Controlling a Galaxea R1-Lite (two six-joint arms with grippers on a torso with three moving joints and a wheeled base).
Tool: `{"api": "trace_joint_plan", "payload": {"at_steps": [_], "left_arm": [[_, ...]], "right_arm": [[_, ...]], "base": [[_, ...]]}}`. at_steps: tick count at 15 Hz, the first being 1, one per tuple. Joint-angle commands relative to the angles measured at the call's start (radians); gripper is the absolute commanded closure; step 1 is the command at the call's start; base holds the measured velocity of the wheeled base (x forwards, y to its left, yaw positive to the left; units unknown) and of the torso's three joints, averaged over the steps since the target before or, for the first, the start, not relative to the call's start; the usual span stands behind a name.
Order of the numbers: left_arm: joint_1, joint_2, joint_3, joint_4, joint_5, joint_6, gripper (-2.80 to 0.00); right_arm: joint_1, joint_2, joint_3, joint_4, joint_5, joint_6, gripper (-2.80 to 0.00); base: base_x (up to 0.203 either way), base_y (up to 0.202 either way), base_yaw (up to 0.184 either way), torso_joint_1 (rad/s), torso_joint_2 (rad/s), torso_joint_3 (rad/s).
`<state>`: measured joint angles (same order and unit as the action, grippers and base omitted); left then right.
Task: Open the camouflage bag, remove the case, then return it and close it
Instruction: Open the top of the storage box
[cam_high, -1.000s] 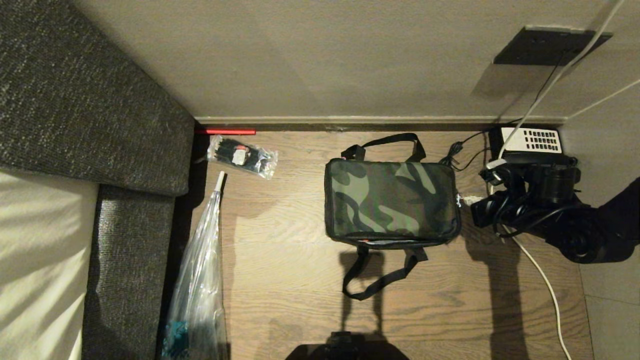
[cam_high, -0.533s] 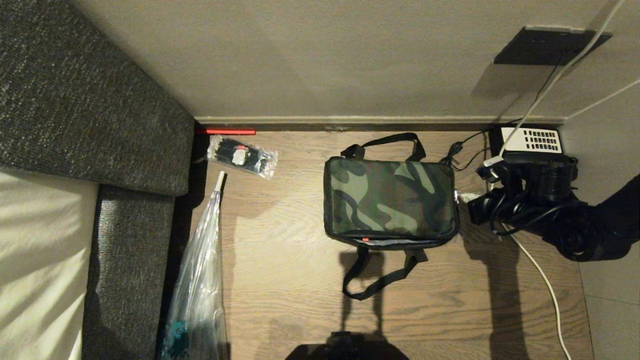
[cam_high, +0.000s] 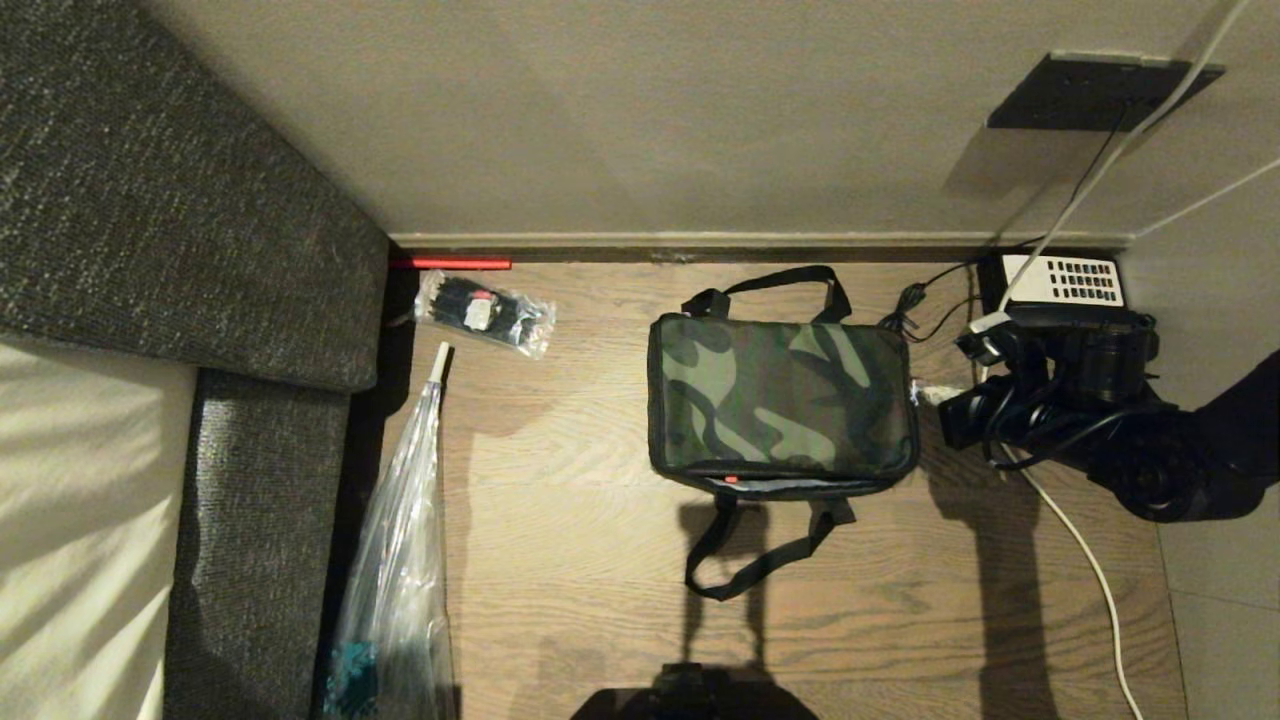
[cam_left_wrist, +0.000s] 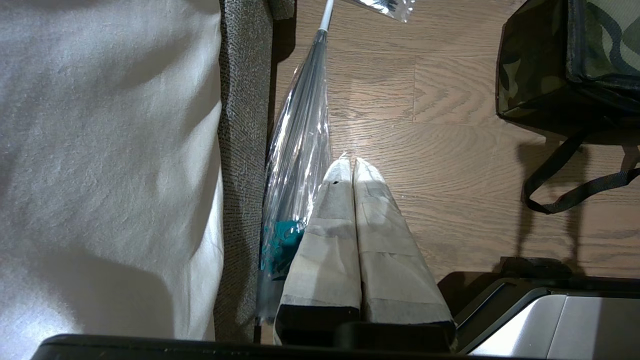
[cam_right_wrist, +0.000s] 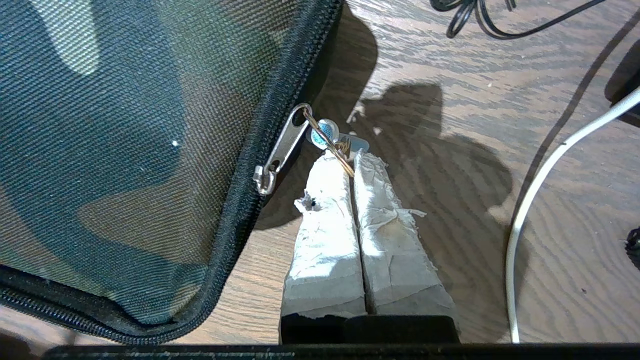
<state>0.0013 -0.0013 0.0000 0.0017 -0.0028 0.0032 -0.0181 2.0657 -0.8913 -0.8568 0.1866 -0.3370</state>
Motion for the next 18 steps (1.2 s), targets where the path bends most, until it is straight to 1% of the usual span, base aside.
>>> {"api": "trace_joint_plan", "payload": {"at_steps": [1,18], "left_arm": [[0.000,0.001,0.003,0.000,0.000,0.000,0.00],[0.000,0.001,0.003,0.000,0.000,0.000,0.00]], "right_arm": [[-0.005,0.001,-0.004,-0.005,0.001,-0.002,0.00],[-0.036,0.019,-0.100,0.009,0.002,0.004,0.00]], "base": [[0.000,0.000,0.000,0.000,0.00,0.000],[0.000,0.000,0.000,0.000,0.00,0.000]]}}
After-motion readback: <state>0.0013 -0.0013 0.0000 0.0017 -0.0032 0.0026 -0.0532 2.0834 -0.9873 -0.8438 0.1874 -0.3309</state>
